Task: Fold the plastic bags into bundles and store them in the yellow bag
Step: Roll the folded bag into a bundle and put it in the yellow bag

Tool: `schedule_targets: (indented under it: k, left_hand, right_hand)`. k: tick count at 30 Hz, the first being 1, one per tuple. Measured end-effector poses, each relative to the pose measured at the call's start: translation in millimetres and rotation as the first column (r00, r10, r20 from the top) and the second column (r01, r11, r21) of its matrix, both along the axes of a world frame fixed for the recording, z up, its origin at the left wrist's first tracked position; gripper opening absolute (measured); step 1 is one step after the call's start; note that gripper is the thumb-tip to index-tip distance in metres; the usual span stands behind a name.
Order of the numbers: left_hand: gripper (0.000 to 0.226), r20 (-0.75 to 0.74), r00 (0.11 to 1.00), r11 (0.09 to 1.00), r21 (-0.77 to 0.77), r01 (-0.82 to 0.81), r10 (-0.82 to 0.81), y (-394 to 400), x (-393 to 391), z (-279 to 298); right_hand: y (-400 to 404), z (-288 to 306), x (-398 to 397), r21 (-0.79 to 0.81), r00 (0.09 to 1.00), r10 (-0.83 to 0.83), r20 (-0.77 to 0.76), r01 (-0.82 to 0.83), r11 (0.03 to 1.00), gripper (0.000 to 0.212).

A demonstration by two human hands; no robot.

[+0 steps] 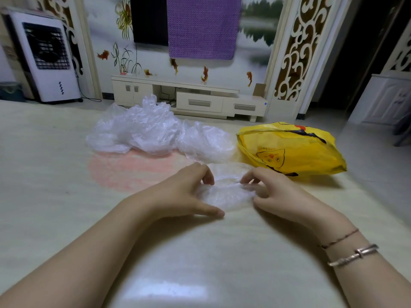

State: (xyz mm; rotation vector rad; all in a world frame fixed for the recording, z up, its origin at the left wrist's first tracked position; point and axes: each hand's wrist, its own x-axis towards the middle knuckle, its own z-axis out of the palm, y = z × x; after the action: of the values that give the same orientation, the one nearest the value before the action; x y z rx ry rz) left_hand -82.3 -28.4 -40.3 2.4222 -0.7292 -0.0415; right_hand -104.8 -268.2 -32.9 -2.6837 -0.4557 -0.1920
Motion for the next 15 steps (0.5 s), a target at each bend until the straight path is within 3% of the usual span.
schedule_targets:
  k: [3,7,11,15]
  left_hand:
    - [0.028,0.121,0.993,0.999,-0.046,0.008,-0.003,-3.7,2.9,-6.2]
    - [0.002,0.150,0.984,0.982,-0.174,-0.068,0.094,-5.2,5.2,-4.0]
    - [0.018,0.076,0.974,0.951,-0.248,-0.187,0.211,-5.8,6.9,-3.3]
    - [0.016,0.146,0.941,0.948,-0.142,-0.284,0.304,-8.7,8.7,-9.8]
  right_hand:
    - [5.9,-3.8,5.4,0.096,0.991,-0.072,0.114,0.061,0.994,0.012]
    - [10.1,-1.4,7.8,0.324,0.980,-0.179,0.086,0.143,0.935,0.021]
    - [10.5,-9.4,12.3,0.339,0.964,-0.263,0.036,0.236,0.911,0.030]
    - [12.7,-17.9,18.3,0.292,0.941,-0.337,0.036,0.312,0.904,0.034]
